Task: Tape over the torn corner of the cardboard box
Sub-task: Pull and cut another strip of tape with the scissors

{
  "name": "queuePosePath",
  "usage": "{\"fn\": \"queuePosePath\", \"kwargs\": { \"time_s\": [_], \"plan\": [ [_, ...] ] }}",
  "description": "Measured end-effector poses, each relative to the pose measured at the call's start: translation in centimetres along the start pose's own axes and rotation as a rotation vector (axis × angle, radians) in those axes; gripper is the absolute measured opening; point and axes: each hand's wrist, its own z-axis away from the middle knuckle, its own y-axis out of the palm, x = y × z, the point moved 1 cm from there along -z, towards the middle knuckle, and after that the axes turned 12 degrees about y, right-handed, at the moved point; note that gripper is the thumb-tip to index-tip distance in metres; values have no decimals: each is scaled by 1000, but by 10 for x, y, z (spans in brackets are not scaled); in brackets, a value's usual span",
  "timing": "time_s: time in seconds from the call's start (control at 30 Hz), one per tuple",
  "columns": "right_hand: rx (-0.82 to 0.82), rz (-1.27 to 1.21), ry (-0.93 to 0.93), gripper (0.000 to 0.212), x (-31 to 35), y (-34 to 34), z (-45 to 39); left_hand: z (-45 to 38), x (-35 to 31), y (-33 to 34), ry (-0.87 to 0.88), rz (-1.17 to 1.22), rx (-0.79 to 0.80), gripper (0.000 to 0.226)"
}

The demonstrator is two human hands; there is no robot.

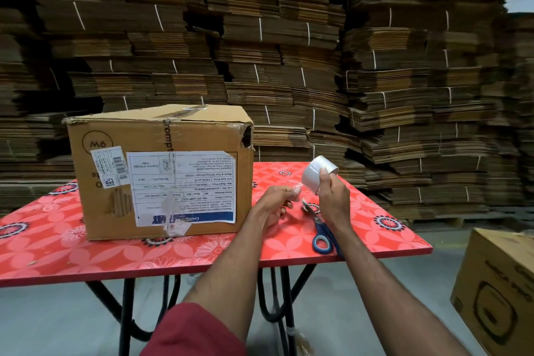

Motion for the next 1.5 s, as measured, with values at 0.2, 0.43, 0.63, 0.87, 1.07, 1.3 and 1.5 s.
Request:
{"fn": "queuePosePath", "kwargs": {
  "time_s": [0.2, 0.43, 0.63, 0.87, 1.07, 1.3, 1.5],
  "plan": [
    [-4, -85, 60, 47, 0, -3, -2, 8, -4, 0, -24, 69, -25, 8],
    [190, -70, 33, 51, 11, -8, 3, 16, -14, 8, -103, 180, -100, 2],
    [320, 27, -22, 92, 15, -28, 5, 17, -29, 10, -236, 124, -162, 10],
    [384, 248, 60, 105, -8, -45, -10, 20, -41, 18, -151, -26, -255, 20],
    [427, 267, 268, 88, -27, -54, -27, 29, -37, 17, -161, 27, -295, 16],
    [494, 302, 419, 108, -21, -49, -21, 44, -23, 16, -240, 84, -331, 15],
    [462, 343, 423, 103, -16, -50, -19, 49, -18, 12, -210, 137, -372, 10]
  ]
}}
